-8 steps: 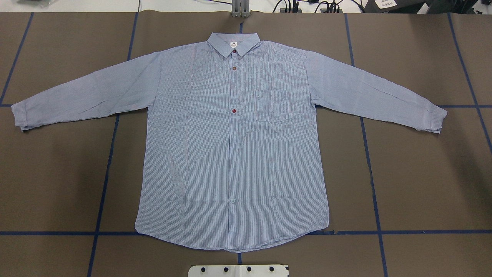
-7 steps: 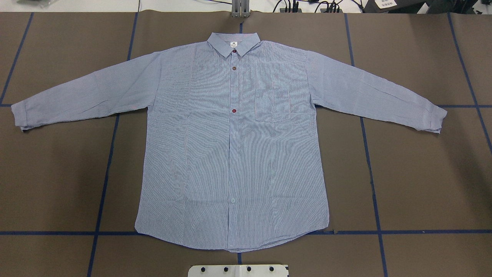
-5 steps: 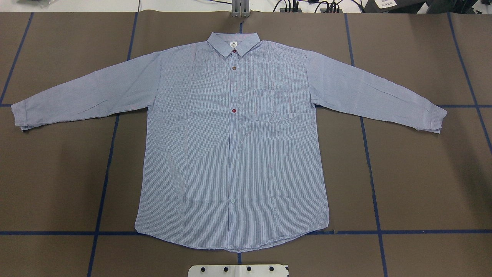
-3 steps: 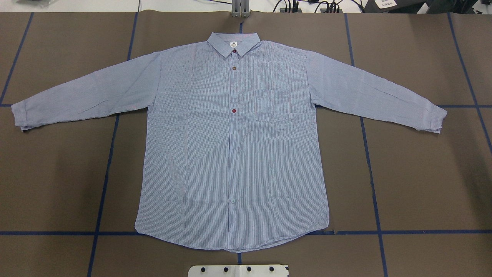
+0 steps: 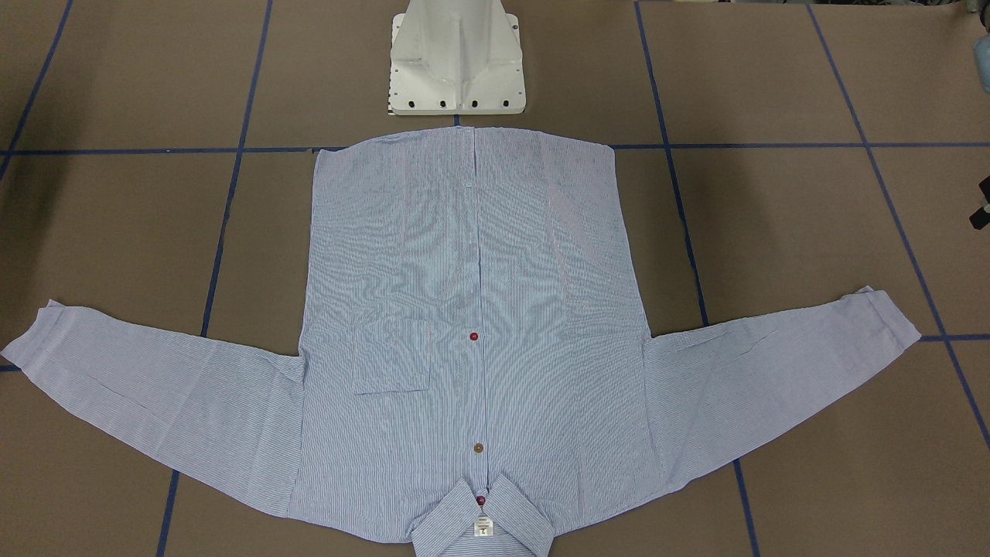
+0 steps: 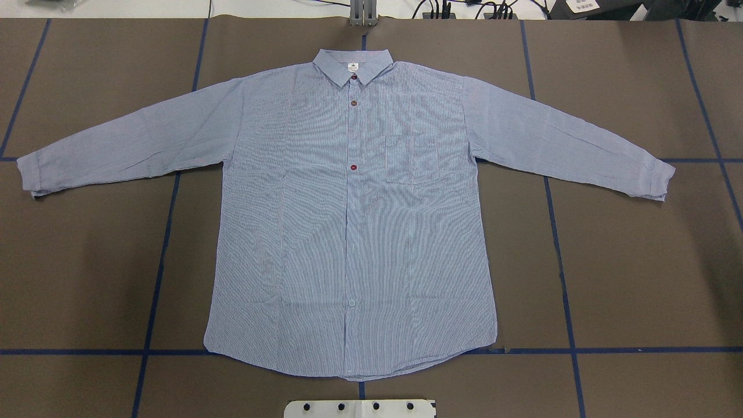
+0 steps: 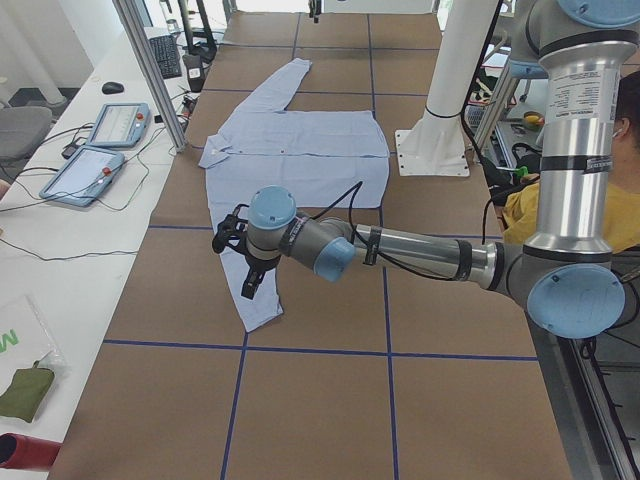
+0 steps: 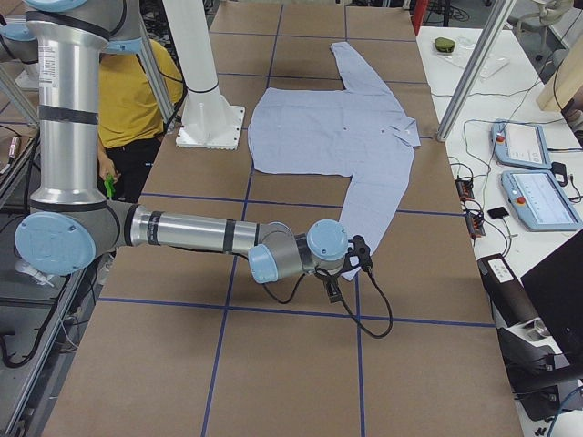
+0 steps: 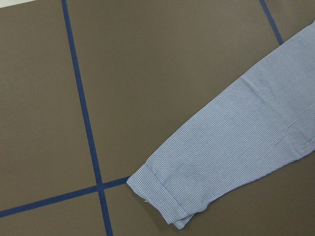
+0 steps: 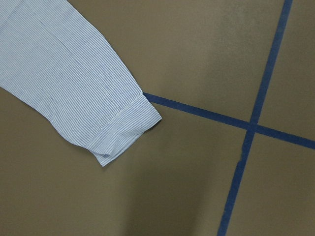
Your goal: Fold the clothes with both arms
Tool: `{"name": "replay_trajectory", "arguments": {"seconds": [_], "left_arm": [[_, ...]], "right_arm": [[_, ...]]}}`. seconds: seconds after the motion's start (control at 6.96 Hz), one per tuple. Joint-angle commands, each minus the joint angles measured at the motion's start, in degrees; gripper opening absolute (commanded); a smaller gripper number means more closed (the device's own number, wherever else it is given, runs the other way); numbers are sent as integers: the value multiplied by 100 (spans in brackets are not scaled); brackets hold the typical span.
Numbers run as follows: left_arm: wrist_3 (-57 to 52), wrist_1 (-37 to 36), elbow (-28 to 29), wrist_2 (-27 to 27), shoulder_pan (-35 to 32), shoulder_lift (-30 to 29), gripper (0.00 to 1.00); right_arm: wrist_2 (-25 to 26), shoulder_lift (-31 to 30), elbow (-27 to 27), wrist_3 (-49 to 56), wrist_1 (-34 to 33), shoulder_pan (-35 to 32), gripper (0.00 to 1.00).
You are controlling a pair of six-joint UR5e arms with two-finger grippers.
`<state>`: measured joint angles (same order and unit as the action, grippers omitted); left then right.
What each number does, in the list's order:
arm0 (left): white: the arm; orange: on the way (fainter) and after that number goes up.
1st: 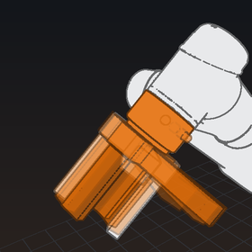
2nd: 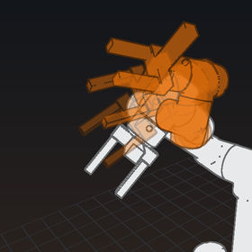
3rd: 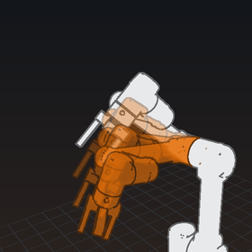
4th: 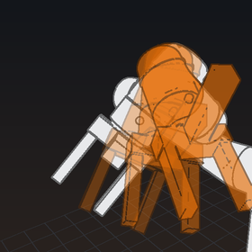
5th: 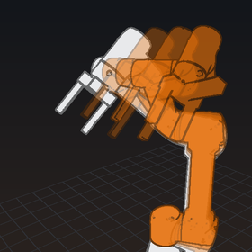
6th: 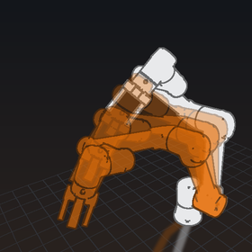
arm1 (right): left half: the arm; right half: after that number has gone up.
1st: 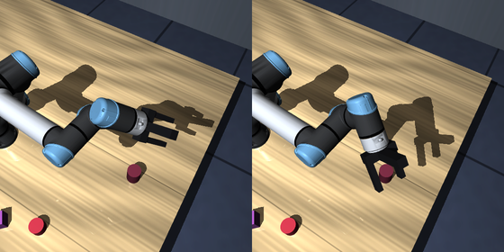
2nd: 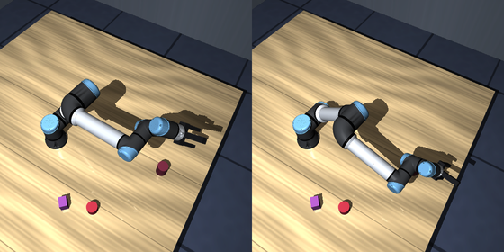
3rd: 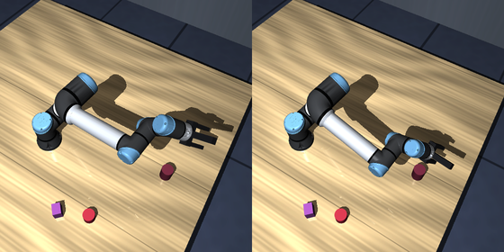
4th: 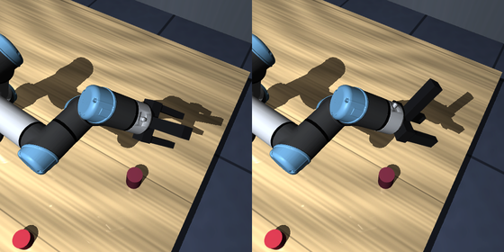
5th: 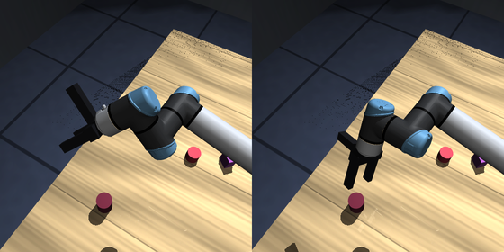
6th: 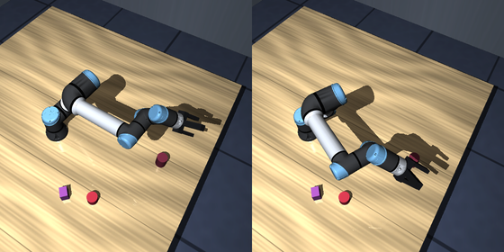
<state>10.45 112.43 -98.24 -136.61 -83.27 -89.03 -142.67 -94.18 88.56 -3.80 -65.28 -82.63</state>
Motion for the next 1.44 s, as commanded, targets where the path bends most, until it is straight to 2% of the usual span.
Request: {"name": "replay_trajectory", "arguments": {"seconds": [0.0, 0.14, 0.29, 0.43, 0.57, 0.72, 0.86, 1.15, 1.29], "left_arm": [[10, -37, -142, -6, 4, 26, 100], [10, -46, -204, -154, 12, 43, 100], [10, -29, -248, -164, 12, 43, 100], [1, -11, -214, -130, 12, 26, 100], [1, -11, -248, -155, 12, 43, 100], [1, -11, -266, -164, 4, 52, 100], [1, -11, -223, -156, 12, 52, 100], [1, -11, -213, -138, 12, 52, 100], [1, -11, -266, -138, 21, 52, 100]], "right_arm": [[72, 292, -14, -1929, 419, 334, 100], [108, 469, -23, -3011, 419, 684, 99], [439, 479, 90, -3639, 541, 878, 98], [485, 462, 126, -4716, 1099, 915, 94], [790, 436, 144, -5919, 1758, 1098, 92], [1533, 444, 40, -6227, 1964, 1796, 92], [2071, 636, -196, -6630, 1975, 2186, 92], [2033, 665, -331, -7719, 2263, 2199, 91], [1989, 473, -339, -7872, 2465, 2199, 88]]}}
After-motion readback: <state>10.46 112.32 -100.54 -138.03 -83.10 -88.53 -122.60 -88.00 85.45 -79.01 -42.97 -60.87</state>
